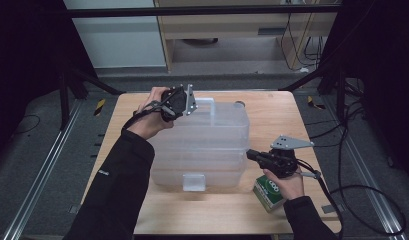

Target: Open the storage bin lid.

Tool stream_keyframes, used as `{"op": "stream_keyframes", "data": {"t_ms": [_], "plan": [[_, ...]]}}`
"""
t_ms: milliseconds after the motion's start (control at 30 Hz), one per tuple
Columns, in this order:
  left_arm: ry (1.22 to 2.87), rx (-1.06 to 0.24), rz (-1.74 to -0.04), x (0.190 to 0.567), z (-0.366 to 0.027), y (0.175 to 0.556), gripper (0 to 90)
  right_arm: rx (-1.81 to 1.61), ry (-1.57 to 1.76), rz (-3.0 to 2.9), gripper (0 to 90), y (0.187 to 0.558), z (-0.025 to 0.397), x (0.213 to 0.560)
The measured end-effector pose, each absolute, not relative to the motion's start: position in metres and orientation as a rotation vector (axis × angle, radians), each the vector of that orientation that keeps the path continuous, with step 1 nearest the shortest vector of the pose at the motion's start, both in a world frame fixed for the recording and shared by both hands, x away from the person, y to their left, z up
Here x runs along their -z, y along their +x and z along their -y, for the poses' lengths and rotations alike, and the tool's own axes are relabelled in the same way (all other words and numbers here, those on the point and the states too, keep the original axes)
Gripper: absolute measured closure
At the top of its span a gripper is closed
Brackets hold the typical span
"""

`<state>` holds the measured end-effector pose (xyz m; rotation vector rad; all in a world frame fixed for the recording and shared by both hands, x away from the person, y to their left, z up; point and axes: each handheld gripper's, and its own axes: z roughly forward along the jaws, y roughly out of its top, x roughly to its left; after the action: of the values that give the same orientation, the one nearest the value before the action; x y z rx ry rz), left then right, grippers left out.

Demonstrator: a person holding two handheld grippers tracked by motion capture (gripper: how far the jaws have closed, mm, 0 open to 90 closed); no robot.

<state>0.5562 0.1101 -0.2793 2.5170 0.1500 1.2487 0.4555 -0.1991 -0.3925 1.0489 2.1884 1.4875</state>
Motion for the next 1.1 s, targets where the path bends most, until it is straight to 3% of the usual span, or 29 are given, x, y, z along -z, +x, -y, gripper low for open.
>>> {"op": "stream_keyframes", "data": {"t_ms": [200, 267, 633, 1100], "plan": [[2.507, -1.234, -0.154, 0.281, -0.112, 0.554, 67.4, -1.501, 1.057, -2.182, 90.0, 0.458, 0.199, 0.392], [2.505, -1.216, -0.161, 0.283, -0.113, 0.553, 60.4, -1.493, 1.057, -2.190, 90.0, 0.457, 0.198, 0.393], [2.406, -1.132, -0.220, 0.278, -0.128, 0.537, 43.7, -1.486, 1.058, -2.191, 90.0, 0.457, 0.198, 0.393], [2.177, -0.927, -0.414, 0.269, -0.174, 0.516, 41.9, -1.479, 1.058, -2.194, 90.0, 0.456, 0.197, 0.394]]}}
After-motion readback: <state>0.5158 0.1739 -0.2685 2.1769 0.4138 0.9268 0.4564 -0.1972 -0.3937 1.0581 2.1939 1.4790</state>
